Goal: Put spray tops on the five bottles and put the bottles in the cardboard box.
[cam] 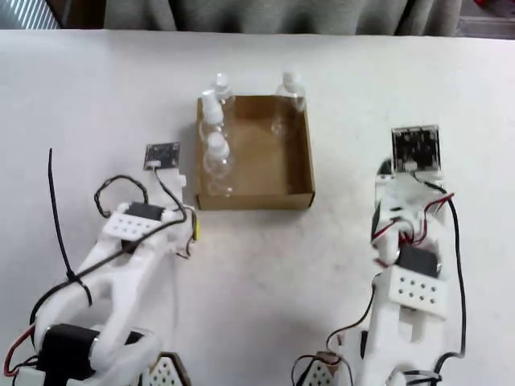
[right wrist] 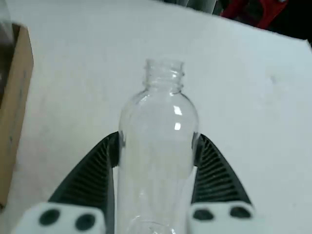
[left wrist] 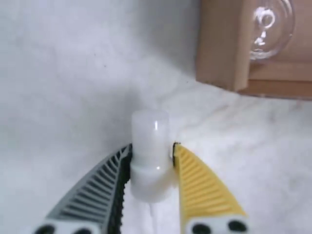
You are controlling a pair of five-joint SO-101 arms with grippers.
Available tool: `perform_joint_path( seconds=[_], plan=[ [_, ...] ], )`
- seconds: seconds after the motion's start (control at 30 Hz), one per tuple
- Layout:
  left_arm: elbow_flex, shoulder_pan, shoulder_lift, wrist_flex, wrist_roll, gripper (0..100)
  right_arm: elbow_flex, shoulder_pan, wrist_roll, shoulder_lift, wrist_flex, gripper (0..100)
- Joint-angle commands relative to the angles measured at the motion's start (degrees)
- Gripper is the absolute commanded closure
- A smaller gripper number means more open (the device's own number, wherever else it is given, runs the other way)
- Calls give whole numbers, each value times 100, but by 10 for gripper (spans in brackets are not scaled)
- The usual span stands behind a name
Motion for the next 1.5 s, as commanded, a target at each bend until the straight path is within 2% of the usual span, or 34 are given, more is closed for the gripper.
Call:
perform_joint_path(
  seconds=[0.0,0.1,0.23,0.4,0.47,0.63,0.73,0.9,0.97,1.03,1.2,1.3,1.47],
  plan=[
    [-18,40,-251,-105,-62,980,44,-57,-800,-391,-1455,982],
    [-18,40,-251,-105,-62,980,53,-92,-1204,-585,-1631,982],
    [-18,40,-251,-105,-62,980,220,4,-1257,-1033,-1622,983],
    [-18,48,-251,-105,-62,980,1266,-347,-1565,-2527,-1490,983],
    [-18,48,-251,-105,-62,980,1565,-620,-1565,-3345,-980,983],
    [-18,48,-251,-105,-62,979,1697,-1130,-1565,-5262,1200,983],
    [-18,48,-268,-105,-53,979,1512,-1191,-1591,-4989,1675,983],
    [-62,48,-303,-79,-35,979,1811,-1235,-1635,-4708,1130,983],
    [-70,4,-374,-79,-53,979,1890,-1235,-1873,-4884,1015,983],
    [-62,-4,-646,-35,-53,979,1908,-1235,-2084,-5165,1095,983],
    [-70,-4,-2018,712,-53,979,1714,-1332,-2435,-5182,1068,983],
    [-70,-4,-3081,1081,-53,979,1600,-1851,-2760,-5191,1103,983],
    [-677,-4,-4585,1697,-53,978,1442,-2791,-2743,-5191,1121,983]
  ],
)
